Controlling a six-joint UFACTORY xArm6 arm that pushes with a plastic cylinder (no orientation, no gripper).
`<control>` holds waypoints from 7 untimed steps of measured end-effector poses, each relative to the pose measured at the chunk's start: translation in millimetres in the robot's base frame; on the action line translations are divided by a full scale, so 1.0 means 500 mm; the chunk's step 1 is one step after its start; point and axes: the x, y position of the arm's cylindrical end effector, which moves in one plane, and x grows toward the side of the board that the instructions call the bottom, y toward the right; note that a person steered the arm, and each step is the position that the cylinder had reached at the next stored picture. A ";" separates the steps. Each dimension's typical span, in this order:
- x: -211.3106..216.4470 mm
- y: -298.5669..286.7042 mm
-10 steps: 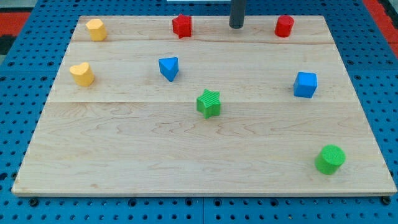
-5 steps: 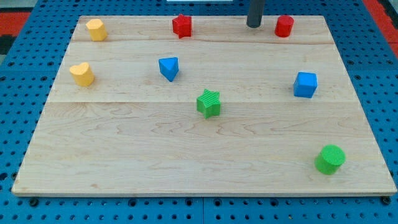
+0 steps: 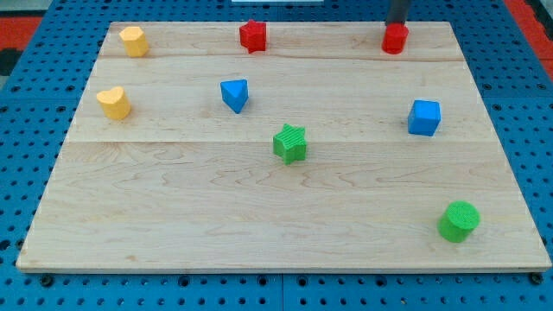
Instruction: Place red circle to the top of green star
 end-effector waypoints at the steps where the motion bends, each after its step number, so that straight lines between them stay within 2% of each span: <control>1: 0.095 -0.090; 2: 0.111 -0.075; 3: 0.035 0.008; 4: 0.045 0.095; 5: 0.140 0.019; 7: 0.222 -0.206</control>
